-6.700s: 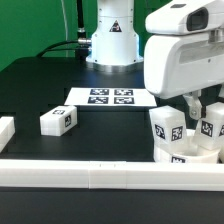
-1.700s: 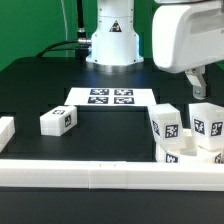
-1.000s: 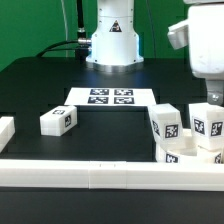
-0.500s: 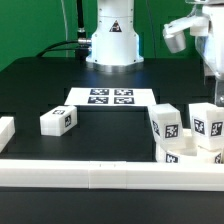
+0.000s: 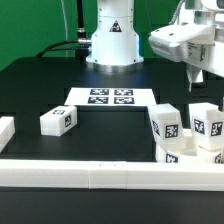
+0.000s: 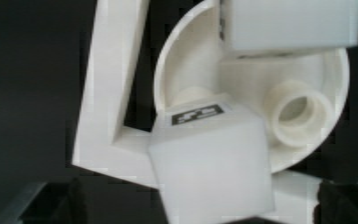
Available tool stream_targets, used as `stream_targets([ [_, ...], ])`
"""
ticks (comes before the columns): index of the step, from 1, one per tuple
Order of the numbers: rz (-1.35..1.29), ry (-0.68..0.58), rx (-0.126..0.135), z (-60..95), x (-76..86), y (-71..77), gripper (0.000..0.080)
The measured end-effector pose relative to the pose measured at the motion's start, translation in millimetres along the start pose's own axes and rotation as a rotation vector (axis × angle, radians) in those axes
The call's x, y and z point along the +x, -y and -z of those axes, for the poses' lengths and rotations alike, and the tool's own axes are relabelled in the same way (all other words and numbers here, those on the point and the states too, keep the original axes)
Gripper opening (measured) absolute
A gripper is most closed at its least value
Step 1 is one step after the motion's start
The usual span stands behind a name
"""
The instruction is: Assemble stool
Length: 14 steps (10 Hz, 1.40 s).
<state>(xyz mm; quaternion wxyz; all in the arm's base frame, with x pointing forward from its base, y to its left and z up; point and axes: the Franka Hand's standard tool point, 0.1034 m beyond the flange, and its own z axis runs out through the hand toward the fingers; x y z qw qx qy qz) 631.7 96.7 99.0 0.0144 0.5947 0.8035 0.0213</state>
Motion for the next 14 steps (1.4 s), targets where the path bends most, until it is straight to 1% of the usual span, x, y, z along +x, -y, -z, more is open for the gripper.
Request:
stream_targets([
  [2,-0.003,-0.002,0.0,-5.5,-0.6,0.9,0.0648],
  [3,-0.005,-0.004,0.005,-9.1,-0.9,2.4,0.0536],
  [4,-0.006,-0.005,0.007,-10.6,-0.8,3.1,0.0536],
  [5,-0.007,-0.004,0.007,-10.5,-1.4,3.1,0.04],
  [6,-0.008,-0.004,0.007,-10.5,-2.1,3.2,0.04],
  [7,-0.024,-0.004,0.007,-10.5,-2.2,3.2,0.0335],
  [9,-0.049,-0.004,0.007,-10.5,-3.2,3.4,0.0335],
  [10,-0.113,-0.009,0.013,-10.5,-3.5,4.1,0.0335],
  [11,-0.219,-0.006,0.026,-10.3,-6.5,5.4,0.0335],
  [13,-0.362,-0.004,0.034,-10.8,-8.5,6.9,0.0337],
  [14,-0.516,-0.01,0.053,-10.7,-8.3,9.0,0.0337],
])
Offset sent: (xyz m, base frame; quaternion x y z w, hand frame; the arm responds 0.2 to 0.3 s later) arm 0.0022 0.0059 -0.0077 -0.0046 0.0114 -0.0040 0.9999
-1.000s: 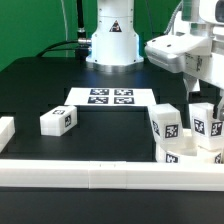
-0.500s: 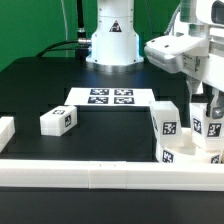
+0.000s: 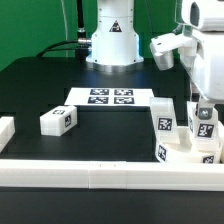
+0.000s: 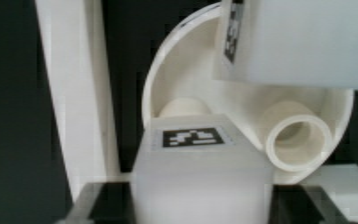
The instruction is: Assemble stool
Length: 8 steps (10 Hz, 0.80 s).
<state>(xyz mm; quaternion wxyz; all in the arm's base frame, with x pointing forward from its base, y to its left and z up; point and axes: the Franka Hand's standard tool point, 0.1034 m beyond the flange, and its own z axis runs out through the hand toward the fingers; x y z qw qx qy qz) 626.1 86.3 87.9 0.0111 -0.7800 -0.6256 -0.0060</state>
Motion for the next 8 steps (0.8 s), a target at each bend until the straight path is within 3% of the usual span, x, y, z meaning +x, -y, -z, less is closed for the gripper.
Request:
stream_targets([
  [3,-0.358,-0.038,0.061,0.5,-4.3,2.0,0.0338],
  [8,-0.683,-0.03,0.067,0.6,-2.9,2.2,0.0338],
])
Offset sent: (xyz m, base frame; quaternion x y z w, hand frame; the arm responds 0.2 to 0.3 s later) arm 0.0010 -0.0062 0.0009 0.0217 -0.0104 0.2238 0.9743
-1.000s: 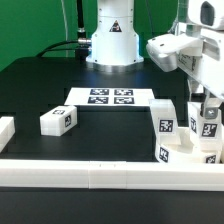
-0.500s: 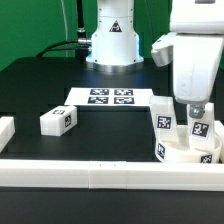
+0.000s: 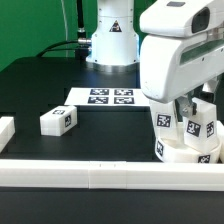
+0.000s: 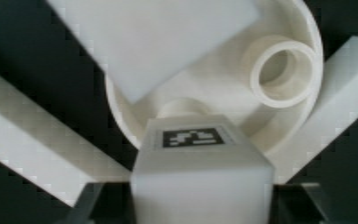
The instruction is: Assemble stool
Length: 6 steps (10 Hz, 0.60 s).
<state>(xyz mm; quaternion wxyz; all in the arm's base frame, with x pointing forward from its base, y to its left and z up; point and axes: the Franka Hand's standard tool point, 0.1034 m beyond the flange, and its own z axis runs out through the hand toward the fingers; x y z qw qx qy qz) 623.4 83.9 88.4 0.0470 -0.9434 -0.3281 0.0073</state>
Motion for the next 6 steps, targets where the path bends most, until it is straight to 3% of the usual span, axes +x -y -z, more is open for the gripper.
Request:
stream_targets([
  [6,-0.414,-0.022,-0.008,-0.3,7.4,5.1,0.0338],
])
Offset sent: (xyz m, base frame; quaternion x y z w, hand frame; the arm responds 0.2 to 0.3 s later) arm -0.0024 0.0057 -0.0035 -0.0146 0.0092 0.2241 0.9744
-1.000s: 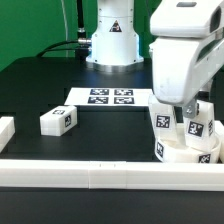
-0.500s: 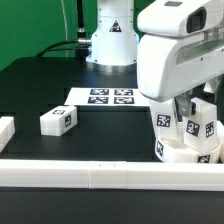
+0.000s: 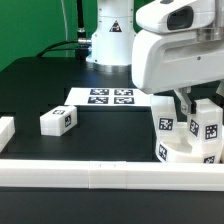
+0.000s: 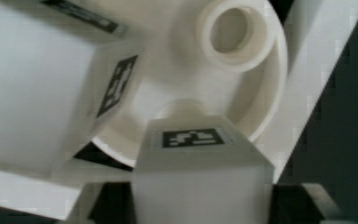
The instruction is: Assemble stool
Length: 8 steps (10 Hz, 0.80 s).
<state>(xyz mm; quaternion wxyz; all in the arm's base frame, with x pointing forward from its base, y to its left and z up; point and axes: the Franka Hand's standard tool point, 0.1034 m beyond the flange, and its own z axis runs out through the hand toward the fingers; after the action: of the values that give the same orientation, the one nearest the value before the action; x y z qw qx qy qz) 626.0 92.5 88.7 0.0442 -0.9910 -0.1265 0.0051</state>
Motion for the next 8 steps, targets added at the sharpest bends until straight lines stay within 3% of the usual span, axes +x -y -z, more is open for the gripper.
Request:
stream_targets([
  [8,-0.523,-0.015,0.026,-0.8,3.0,6.9,0.0338],
])
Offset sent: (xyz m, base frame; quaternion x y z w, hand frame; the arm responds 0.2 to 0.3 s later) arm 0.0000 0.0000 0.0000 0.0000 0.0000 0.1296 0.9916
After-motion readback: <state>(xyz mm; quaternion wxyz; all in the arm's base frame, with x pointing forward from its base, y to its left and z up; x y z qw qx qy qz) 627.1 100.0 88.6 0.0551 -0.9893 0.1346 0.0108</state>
